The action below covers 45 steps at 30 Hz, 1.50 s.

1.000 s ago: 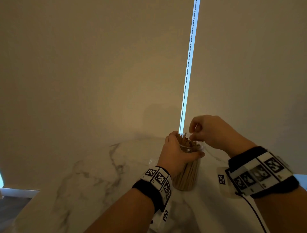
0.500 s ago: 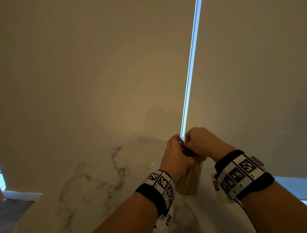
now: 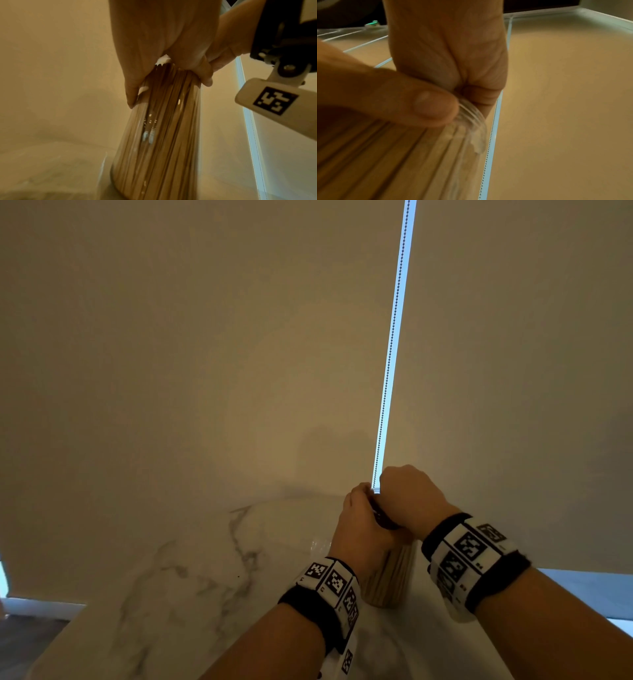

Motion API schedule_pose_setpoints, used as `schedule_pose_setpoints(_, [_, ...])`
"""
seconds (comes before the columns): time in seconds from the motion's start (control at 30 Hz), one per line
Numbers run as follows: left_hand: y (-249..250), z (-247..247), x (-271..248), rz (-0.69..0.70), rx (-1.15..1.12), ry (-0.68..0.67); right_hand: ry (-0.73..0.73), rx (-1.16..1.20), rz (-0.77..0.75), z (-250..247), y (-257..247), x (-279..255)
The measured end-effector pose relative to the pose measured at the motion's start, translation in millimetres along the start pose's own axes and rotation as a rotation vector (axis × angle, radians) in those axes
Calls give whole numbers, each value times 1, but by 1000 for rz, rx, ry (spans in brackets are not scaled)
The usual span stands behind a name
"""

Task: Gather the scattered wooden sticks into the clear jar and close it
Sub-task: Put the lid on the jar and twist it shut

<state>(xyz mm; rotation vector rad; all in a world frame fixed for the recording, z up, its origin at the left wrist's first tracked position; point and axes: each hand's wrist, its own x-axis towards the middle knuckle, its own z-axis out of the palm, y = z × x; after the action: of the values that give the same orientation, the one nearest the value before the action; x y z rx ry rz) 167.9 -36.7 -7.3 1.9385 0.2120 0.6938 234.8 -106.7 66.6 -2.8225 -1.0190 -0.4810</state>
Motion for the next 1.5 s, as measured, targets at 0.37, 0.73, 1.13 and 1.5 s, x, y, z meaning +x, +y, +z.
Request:
schedule_pose_setpoints(0.37, [-5, 4, 0, -16, -63, 22, -265, 342, -35, -21, -4, 0])
schedule_pose_setpoints(0.73, [-5, 2, -2, -22, -74, -7, -203, 180, -26, -40, 4, -8])
schedule_pose_setpoints(1.13, [0, -2, -3, -39, -32, -16, -73, -58, -68, -25, 8, -11])
schedule_pose_setpoints(1.5, [0, -4, -4, -86, 12, -44, -35, 102, -98, -14, 4, -17])
